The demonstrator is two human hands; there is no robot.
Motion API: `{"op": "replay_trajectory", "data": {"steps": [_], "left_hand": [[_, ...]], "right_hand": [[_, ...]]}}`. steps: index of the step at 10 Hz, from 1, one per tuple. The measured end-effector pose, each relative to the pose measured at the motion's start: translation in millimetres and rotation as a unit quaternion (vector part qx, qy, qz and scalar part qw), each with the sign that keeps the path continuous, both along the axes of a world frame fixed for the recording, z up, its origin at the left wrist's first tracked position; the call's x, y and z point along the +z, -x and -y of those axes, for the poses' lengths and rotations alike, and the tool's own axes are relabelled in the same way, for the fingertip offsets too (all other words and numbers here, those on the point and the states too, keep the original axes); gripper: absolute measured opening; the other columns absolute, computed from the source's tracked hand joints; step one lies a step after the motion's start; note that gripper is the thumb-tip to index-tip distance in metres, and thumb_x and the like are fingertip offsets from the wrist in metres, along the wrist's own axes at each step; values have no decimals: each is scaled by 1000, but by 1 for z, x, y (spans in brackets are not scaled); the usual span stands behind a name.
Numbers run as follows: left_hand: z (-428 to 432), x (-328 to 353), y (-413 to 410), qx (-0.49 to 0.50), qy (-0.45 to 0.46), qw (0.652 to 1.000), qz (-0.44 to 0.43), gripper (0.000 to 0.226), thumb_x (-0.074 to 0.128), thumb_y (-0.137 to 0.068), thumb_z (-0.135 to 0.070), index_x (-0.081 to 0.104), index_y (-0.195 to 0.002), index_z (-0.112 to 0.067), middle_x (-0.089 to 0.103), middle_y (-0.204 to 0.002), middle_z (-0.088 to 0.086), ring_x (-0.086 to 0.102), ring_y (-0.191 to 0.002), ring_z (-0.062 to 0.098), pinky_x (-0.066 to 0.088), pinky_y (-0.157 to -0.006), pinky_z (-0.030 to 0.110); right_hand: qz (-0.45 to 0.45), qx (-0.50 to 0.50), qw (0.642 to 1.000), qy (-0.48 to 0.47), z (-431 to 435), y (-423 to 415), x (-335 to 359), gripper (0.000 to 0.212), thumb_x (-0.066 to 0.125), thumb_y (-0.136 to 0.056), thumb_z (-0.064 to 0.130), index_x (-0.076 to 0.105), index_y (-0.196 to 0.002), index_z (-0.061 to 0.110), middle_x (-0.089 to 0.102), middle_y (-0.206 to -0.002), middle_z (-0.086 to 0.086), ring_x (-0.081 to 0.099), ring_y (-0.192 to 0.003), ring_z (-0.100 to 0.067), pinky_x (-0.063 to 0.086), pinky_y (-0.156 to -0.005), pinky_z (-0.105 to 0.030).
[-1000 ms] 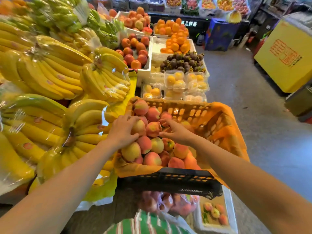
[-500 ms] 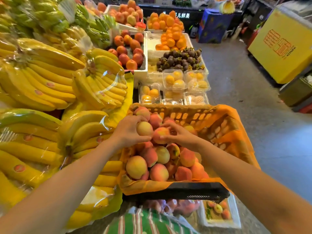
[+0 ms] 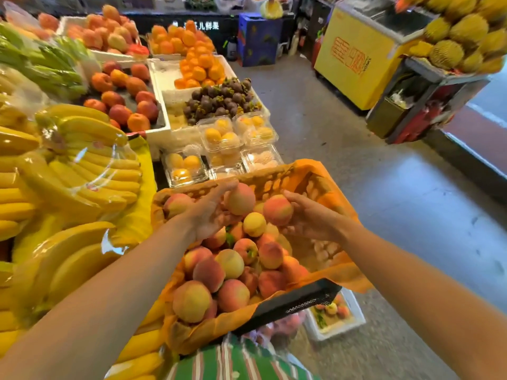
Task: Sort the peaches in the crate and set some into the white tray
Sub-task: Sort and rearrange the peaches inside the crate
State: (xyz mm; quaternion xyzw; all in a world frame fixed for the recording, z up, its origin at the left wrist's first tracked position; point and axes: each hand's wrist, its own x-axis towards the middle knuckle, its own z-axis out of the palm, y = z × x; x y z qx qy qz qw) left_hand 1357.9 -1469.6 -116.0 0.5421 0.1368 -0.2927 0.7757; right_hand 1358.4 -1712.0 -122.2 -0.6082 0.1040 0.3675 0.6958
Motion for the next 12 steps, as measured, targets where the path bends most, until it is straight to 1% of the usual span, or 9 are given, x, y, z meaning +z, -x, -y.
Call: {"op": "replay_trajectory", "data": {"steps": [1, 2, 3, 4, 5, 6, 8, 10, 12], "left_hand": [[15, -2, -5, -60, -30, 998, 4, 19, 61, -90, -28, 60, -106, -17, 52, -132, 17, 59, -102, 24, 51, -87, 32], [24, 8, -4, -167, -64, 983, 43, 23, 63, -88, -24, 58, -88, -2, 56, -113, 43, 64, -72, 3, 50, -63, 12], [32, 12, 0, -179, -107, 977, 36, 15, 52, -95, -18, 61, -90, -8, 64, -98, 22, 67, -59, 2, 50, -54, 16], [32, -8, -9, -166, -106, 980, 30, 15, 59, -91, -28, 64, -100, -16, 68, -93, 3, 70, -73, 11, 54, -62, 24], [32, -17, -13, -168, -103, 980, 17, 31, 63, -88, -33, 63, -111, -13, 69, -102, 6, 70, -85, 17, 54, -68, 28], [29, -20, -14, -169, -107, 980, 16, 49, 70, -80, -36, 58, -120, -12, 64, -115, 14, 67, -97, 25, 56, -71, 29], [23, -26, -17, -162, -81, 983, -9, 51, 66, -85, -33, 53, -128, -10, 59, -123, 20, 66, -102, 30, 59, -75, 31], [22, -32, -22, -174, -75, 982, -6, 37, 63, -89, -30, 56, -121, -12, 60, -120, 16, 67, -98, 27, 59, -71, 28], [23, -40, -30, -189, -77, 979, -2, 47, 66, -87, -31, 54, -127, -10, 59, -125, 18, 68, -101, 30, 59, -79, 35]], "right_hand": [[47, 24, 995, 82, 13, 2, 6, 22, 48, -98, 38, 60, -109, 24, 68, -106, -2, 64, -102, -19, 52, -90, -33], [124, 107, 954, 252, 27, -3, 3, 31, 54, -95, 39, 61, -116, 17, 64, -112, -4, 62, -101, -19, 54, -82, -32], [147, 231, 882, 383, 47, -11, -8, 36, 59, -93, 37, 59, -122, 17, 60, -120, -3, 59, -107, -19, 53, -92, -37], [141, 369, 785, 477, 52, -19, -24, 42, 61, -92, 32, 55, -130, 18, 55, -129, -1, 56, -113, -20, 51, -96, -37], [145, 467, 686, 539, 49, -23, -48, 45, 63, -88, 30, 55, -131, 20, 56, -131, -2, 55, -114, -22, 49, -97, -38], [138, 501, 658, 545, 43, -20, -68, 45, 62, -88, 22, 53, -132, 19, 56, -130, -2, 55, -114, -24, 49, -93, -36], [132, 478, 697, 518, 49, -25, -93, 49, 67, -83, 16, 50, -129, 21, 53, -123, 1, 50, -103, -17, 45, -83, -31], [105, 441, 742, 494, 47, -23, -101, 47, 64, -87, 17, 50, -132, 20, 52, -127, 1, 51, -111, -17, 46, -93, -31], [134, 317, 846, 407, 34, -27, -71, 35, 57, -95, 27, 57, -128, 15, 61, -127, -4, 59, -114, -18, 49, -96, -30]]}}
